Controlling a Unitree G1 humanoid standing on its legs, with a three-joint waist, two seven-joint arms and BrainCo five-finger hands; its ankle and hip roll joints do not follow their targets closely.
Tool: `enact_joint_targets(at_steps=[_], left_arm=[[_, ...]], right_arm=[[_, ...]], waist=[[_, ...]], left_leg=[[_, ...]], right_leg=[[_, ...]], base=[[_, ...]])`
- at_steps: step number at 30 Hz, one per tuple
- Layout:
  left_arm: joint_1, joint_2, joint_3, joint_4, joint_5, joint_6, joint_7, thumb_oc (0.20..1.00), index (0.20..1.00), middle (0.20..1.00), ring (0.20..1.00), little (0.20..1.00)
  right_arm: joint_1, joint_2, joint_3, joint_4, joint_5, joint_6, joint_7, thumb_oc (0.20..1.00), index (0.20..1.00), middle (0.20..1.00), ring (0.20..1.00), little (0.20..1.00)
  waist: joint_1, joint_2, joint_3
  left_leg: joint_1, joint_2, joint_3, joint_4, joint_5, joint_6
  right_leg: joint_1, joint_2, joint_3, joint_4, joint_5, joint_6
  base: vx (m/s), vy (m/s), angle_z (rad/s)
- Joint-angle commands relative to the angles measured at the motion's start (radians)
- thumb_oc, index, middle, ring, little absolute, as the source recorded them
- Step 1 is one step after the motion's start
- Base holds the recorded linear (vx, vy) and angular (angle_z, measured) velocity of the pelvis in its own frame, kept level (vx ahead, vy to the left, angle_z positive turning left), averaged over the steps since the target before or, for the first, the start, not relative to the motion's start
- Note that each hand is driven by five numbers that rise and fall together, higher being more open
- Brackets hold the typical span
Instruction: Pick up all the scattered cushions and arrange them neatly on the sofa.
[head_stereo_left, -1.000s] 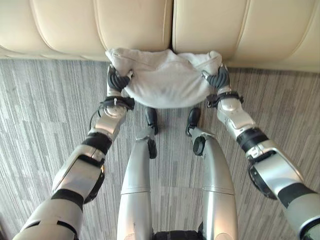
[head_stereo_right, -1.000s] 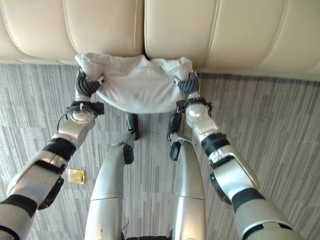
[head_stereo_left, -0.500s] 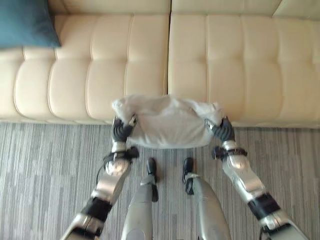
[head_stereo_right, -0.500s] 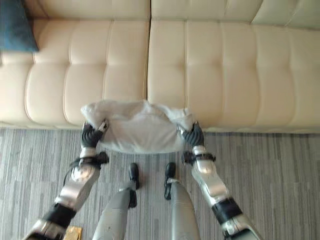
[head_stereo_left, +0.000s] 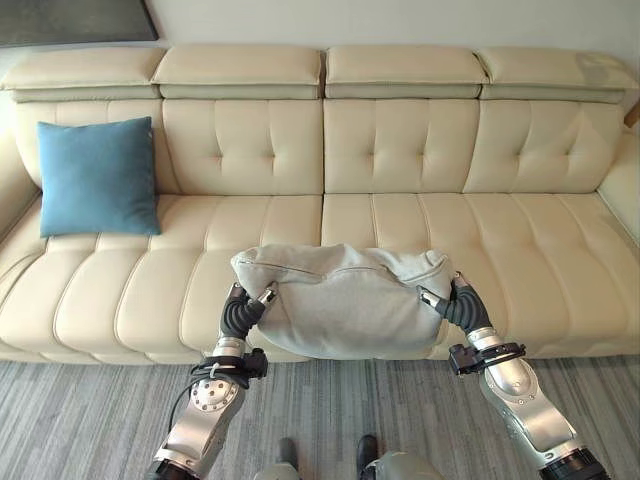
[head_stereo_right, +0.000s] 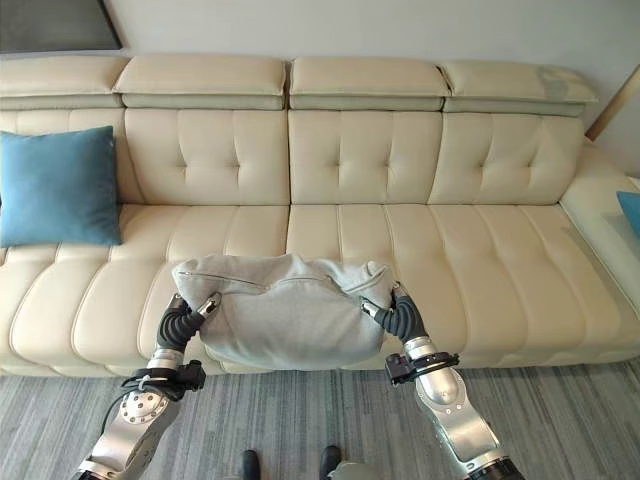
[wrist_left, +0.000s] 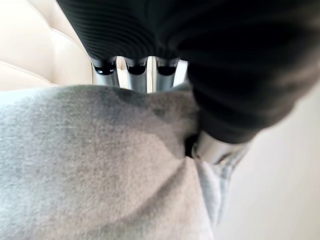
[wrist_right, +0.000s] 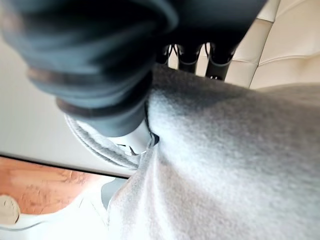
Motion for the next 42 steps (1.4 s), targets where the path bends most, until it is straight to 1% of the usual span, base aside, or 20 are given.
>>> enact_joint_targets(at_steps=[1, 4, 5, 6, 10, 13, 15, 17, 18, 19, 21, 22, 23, 24, 26, 28, 29, 31, 37, 42], left_arm=[[-0.115, -0.021, -0.071, -0.083, -0.001, -0.053, -0.089, 0.200, 0.200, 0.200, 0.200, 0.200], [-0.110, -0.013, -0.067, -0.097, 0.003, -0.049, -0.088, 0.200, 0.200, 0.200, 0.200, 0.200], [-0.102, -0.008, -0.061, -0.102, 0.004, -0.048, -0.086, 0.200, 0.200, 0.200, 0.200, 0.200], [-0.098, -0.006, -0.057, -0.104, 0.005, -0.045, -0.087, 0.200, 0.200, 0.200, 0.200, 0.200], [-0.095, -0.004, -0.051, -0.101, 0.006, -0.039, -0.093, 0.200, 0.200, 0.200, 0.200, 0.200], [-0.095, -0.010, -0.044, -0.106, 0.002, -0.042, -0.093, 0.200, 0.200, 0.200, 0.200, 0.200], [-0.087, -0.007, -0.045, -0.111, 0.002, -0.045, -0.101, 0.200, 0.200, 0.200, 0.200, 0.200], [-0.095, 0.009, -0.044, -0.118, 0.001, -0.052, -0.102, 0.200, 0.200, 0.200, 0.200, 0.200], [-0.096, 0.009, -0.044, -0.118, 0.001, -0.052, -0.102, 0.200, 0.200, 0.200, 0.200, 0.200], [-0.101, 0.019, -0.040, -0.121, 0.004, -0.054, -0.104, 0.200, 0.200, 0.200, 0.200, 0.200], [-0.105, 0.027, -0.036, -0.119, 0.006, -0.055, -0.104, 0.200, 0.200, 0.200, 0.200, 0.200], [-0.114, 0.035, -0.035, -0.112, 0.019, -0.056, -0.100, 0.200, 0.200, 0.200, 0.200, 0.200], [-0.114, 0.035, -0.035, -0.112, 0.019, -0.057, -0.100, 0.200, 0.200, 0.200, 0.200, 0.200], [-0.119, 0.037, -0.031, -0.109, 0.028, -0.061, -0.102, 0.200, 0.200, 0.200, 0.200, 0.200], [-0.116, 0.038, -0.021, -0.120, 0.032, -0.064, -0.104, 0.200, 0.200, 0.200, 0.200, 0.200], [-0.113, 0.031, -0.013, -0.126, 0.026, -0.070, -0.107, 0.200, 0.200, 0.200, 0.200, 0.200], [-0.107, 0.022, -0.007, -0.132, 0.034, -0.074, -0.107, 0.200, 0.200, 0.200, 0.200, 0.200], [-0.111, 0.013, -0.013, -0.128, 0.035, -0.077, -0.116, 0.200, 0.200, 0.200, 0.200, 0.200], [-0.122, -0.010, -0.005, -0.114, 0.037, -0.081, -0.094, 0.200, 0.200, 0.200, 0.200, 0.200], [-0.204, -0.030, -0.010, -0.067, 0.045, -0.079, -0.034, 0.200, 0.200, 0.200, 0.200, 0.200]], right_arm=[[-0.066, 0.022, 0.000, -0.164, 0.011, -0.081, 0.026, 0.200, 0.200, 0.200, 0.200, 0.200], [-0.065, 0.028, -0.001, -0.162, 0.031, -0.083, 0.024, 0.200, 0.200, 0.200, 0.200, 0.200], [-0.066, 0.031, -0.004, -0.158, 0.040, -0.084, 0.020, 0.200, 0.200, 0.200, 0.200, 0.200], [-0.063, 0.034, -0.007, -0.154, 0.041, -0.082, 0.019, 0.200, 0.200, 0.200, 0.200, 0.200], [-0.056, 0.037, -0.022, -0.150, 0.040, -0.081, 0.008, 0.200, 0.200, 0.200, 0.200, 0.200], [-0.056, 0.050, -0.029, -0.150, 0.048, -0.081, 0.008, 0.200, 0.200, 0.200, 0.200, 0.200], [-0.049, 0.062, -0.025, -0.160, 0.047, -0.082, 0.018, 0.200, 0.200, 0.200, 0.200, 0.200], [-0.084, 0.087, -0.002, -0.147, 0.057, -0.086, 0.025, 0.200, 0.200, 0.200, 0.200, 0.200], [-0.085, 0.087, -0.002, -0.146, 0.057, -0.086, 0.025, 0.200, 0.200, 0.200, 0.200, 0.200], [-0.108, 0.095, 0.013, -0.152, 0.056, -0.087, 0.036, 0.200, 0.200, 0.200, 0.200, 0.200], [-0.124, 0.098, 0.018, -0.149, 0.050, -0.085, 0.035, 0.200, 0.200, 0.200, 0.200, 0.200], [-0.142, 0.108, 0.030, -0.145, 0.042, -0.086, 0.035, 0.200, 0.200, 0.200, 0.200, 0.200], [-0.143, 0.108, 0.030, -0.145, 0.042, -0.086, 0.035, 0.200, 0.200, 0.200, 0.200, 0.200], [-0.158, 0.111, 0.041, -0.144, 0.034, -0.083, 0.045, 0.200, 0.200, 0.200, 0.200, 0.200], [-0.181, 0.113, 0.052, -0.137, 0.038, -0.084, 0.049, 0.200, 0.200, 0.200, 0.200, 0.200], [-0.194, 0.114, 0.062, -0.126, 0.040, -0.082, 0.056, 0.200, 0.200, 0.200, 0.200, 0.200], [-0.204, 0.114, 0.068, -0.116, 0.032, -0.083, 0.057, 0.200, 0.200, 0.200, 0.200, 0.200], [-0.202, 0.118, 0.073, -0.120, 0.048, -0.086, 0.066, 0.200, 0.200, 0.200, 0.200, 0.200], [-0.265, 0.123, 0.103, -0.114, 0.070, -0.091, 0.068, 0.200, 0.200, 0.200, 0.200, 0.200], [-0.358, 0.140, 0.127, -0.065, 0.075, -0.090, 0.035, 0.200, 0.200, 0.200, 0.200, 0.200]], waist=[[-0.014, -0.022, 0.038], [-0.006, -0.028, 0.031], [0.003, -0.027, 0.028], [0.011, -0.026, 0.030], [0.022, -0.025, 0.027], [0.038, -0.026, 0.027], [0.042, -0.029, 0.018], [0.050, -0.045, 0.013], [0.053, -0.043, 0.012], [0.056, -0.044, 0.016], [0.060, -0.038, 0.017], [0.059, -0.030, 0.018], [0.060, -0.031, 0.019], [0.053, -0.014, 0.026], [0.044, 0.007, 0.032], [0.034, 0.015, 0.038], [0.031, 0.007, 0.038], [0.035, -0.005, 0.024], [0.047, 0.003, -0.036], [0.053, 0.009, -0.046]], left_leg=[[-0.028, 0.015, 0.010, 0.073, -0.079, -0.028], [-0.081, -0.019, -0.018, 0.037, -0.078, -0.021], [-0.112, -0.027, -0.026, -0.006, -0.052, -0.023], [-0.134, -0.027, -0.025, -0.023, -0.023, -0.026], [-0.170, -0.023, 0.008, -0.069, 0.027, -0.029], [-0.191, -0.017, 0.025, -0.085, 0.034, -0.025], [-0.175, -0.028, 0.025, -0.083, 0.024, -0.010], [-0.166, -0.055, 0.051, -0.036, -0.030, 0.024], [-0.168, -0.053, 0.053, -0.037, -0.027, 0.024], [-0.142, -0.060, 0.066, -0.025, -0.057, 0.047], [-0.121, -0.064, 0.073, -0.031, -0.069, 0.060], [-0.086, -0.073, 0.085, -0.036, -0.090, 0.076], [-0.085, -0.073, 0.087, -0.037, -0.090, 0.077], [-0.037, -0.081, 0.081, -0.066, -0.096, 0.083], [0.003, -0.079, 0.077, -0.101, -0.100, 0.079], [0.034, -0.078, 0.069, -0.116, -0.102, 0.075], [0.057, -0.085, 0.060, -0.117, -0.106, 0.070], [0.069, -0.095, 0.049, -0.121, -0.114, 0.063], [0.127, -0.089, 0.019, -0.187, -0.087, 0.030], [0.165, -0.086, -0.001, -0.231, -0.071, 0.017]], right_leg=[[0.089, -0.034, 0.053, -0.092, -0.011, 0.125], [0.071, -0.031, 0.061, -0.090, -0.014, 0.132], [0.075, -0.021, 0.071, -0.096, -0.019, 0.136], [0.082, -0.013, 0.073, -0.094, -0.027, 0.137], [0.106, -0.008, 0.076, -0.093, -0.049, 0.139], [0.136, -0.004, 0.094, -0.079, -0.074, 0.141], [0.162, -0.018, 0.105, -0.068, -0.087, 0.155], [0.147, -0.079, 0.129, 0.006, -0.068, 0.197], [0.143, -0.077, 0.131, 0.006, -0.065, 0.197], [0.097, -0.104, 0.149, 0.112, -0.025, 0.221], [0.069, -0.114, 0.156, 0.164, 0.000, 0.234], [0.033, -0.128, 0.147, 0.219, 0.053, 0.249], [0.031, -0.129, 0.149, 0.223, 0.051, 0.250], [-0.032, -0.129, 0.142, 0.234, 0.065, 0.242], [-0.077, -0.135, 0.106, 0.183, 0.045, 0.228], [-0.111, -0.131, 0.097, 0.123, 0.057, 0.227], [-0.099, -0.129, 0.110, 0.064, 0.090, 0.235], [-0.057, -0.123, 0.115, -0.006, 0.072, 0.222], [0.075, -0.091, 0.064, -0.133, 0.071, 0.200], [0.128, -0.078, 0.037, -0.180, 0.065, 0.189]], base=[[0.07, -0.055, 0.13], [0.10, 0.011, 0.03], [0.16, 0.044, -0.13], [0.15, 0.043, -0.08], [0.16, 0.063, -0.11], [0.27, 0.122, -0.07], [0.35, 0.209, -0.37], [0.31, 0.258, -0.43], [0.19, 0.201, -0.47], [0.09, 0.107, -0.57], [0.15, 0.136, -0.28], [0.15, 0.118, -0.20], [0.17, 0.119, -0.20], [0.14, 0.064, -0.18], [0.16, 0.029, -0.25], [0.15, -0.067, -0.10], [0.17, -0.143, 0.18], [0.12, -0.140, 0.30], [0.15, -0.127, 0.41], [0.11, -0.054, 0.15]])
